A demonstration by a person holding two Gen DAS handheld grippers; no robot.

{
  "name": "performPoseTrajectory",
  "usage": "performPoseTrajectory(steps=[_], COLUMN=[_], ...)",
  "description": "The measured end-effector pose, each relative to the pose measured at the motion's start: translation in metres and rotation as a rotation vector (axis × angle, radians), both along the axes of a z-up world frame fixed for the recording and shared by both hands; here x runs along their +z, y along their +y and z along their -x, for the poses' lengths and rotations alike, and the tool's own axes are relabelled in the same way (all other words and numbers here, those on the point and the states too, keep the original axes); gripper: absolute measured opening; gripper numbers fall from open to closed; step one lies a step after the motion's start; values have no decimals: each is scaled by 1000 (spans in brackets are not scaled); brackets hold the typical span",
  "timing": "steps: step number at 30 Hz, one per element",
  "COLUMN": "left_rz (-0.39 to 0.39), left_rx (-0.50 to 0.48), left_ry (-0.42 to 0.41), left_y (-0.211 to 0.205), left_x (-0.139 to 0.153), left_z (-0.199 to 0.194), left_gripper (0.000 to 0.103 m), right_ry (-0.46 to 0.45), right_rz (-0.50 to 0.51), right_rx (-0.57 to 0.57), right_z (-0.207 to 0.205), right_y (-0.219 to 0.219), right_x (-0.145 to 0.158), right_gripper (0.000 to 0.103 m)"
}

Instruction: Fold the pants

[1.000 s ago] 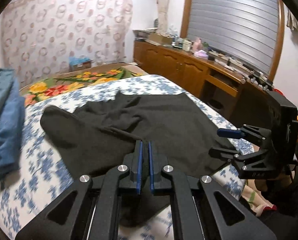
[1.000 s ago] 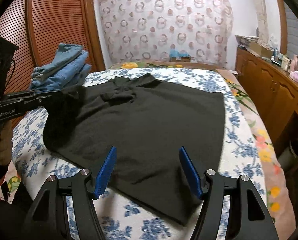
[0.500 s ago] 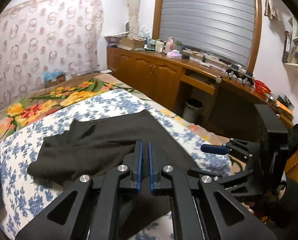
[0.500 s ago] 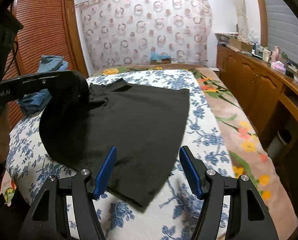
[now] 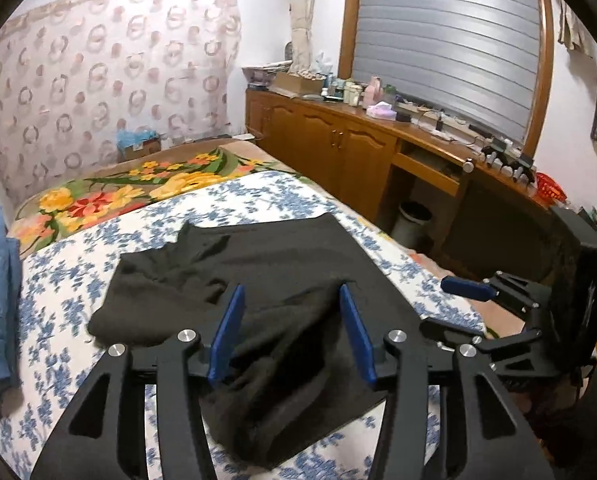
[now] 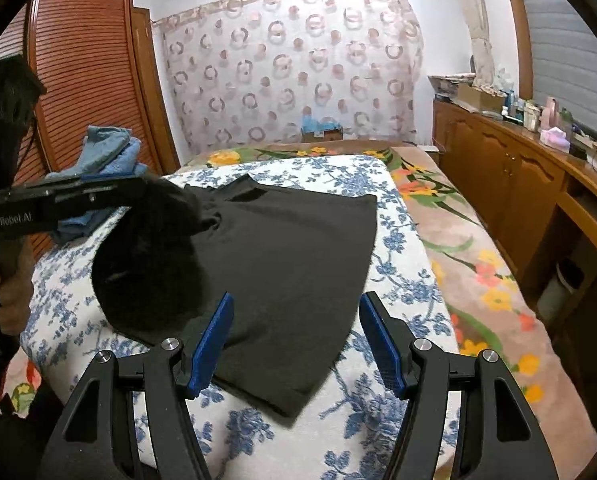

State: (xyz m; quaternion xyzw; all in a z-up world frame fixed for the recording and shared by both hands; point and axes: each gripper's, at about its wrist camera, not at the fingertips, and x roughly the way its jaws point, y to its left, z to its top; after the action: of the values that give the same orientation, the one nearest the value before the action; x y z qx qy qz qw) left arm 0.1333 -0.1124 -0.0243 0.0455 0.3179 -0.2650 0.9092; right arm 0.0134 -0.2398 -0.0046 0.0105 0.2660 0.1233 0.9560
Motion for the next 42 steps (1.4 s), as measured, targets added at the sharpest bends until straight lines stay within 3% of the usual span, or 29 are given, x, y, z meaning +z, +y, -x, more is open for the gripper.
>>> performPoseTrajectory(steps=[5,10,19,22,24,27,36,42], left_rz=[6,-22,-42,-40,-40,-39,-31,-39], left_rx=[15,43,89,97,101,103,104,103], left_ry=[-19,13,75,81,83,82,94,105], left_y=[14,24,42,46,47,48,49,48], left_x=[-2,-22,-52,-55,-56,-56,-60,-65], left_z=[8,7,3,4,4,4,5,5], left_gripper=[64,64,64,64,64,64,64,64], right_ry=[11,26,74,67,71,78,-55,-22], right_rz=[-11,4,44,53,64,28,-51,-20], right_rx=[18,38,88,110,121,142,118,111], right_z=[-8,-19,-52,-58,-64,-67,-38,-35], right_y=[-3,-2,18,26,32,31,10,5], right_x=[-5,-10,-19,-17,-18,-19,6,-4], right_gripper=[67,67,49,36,18,4,0,2])
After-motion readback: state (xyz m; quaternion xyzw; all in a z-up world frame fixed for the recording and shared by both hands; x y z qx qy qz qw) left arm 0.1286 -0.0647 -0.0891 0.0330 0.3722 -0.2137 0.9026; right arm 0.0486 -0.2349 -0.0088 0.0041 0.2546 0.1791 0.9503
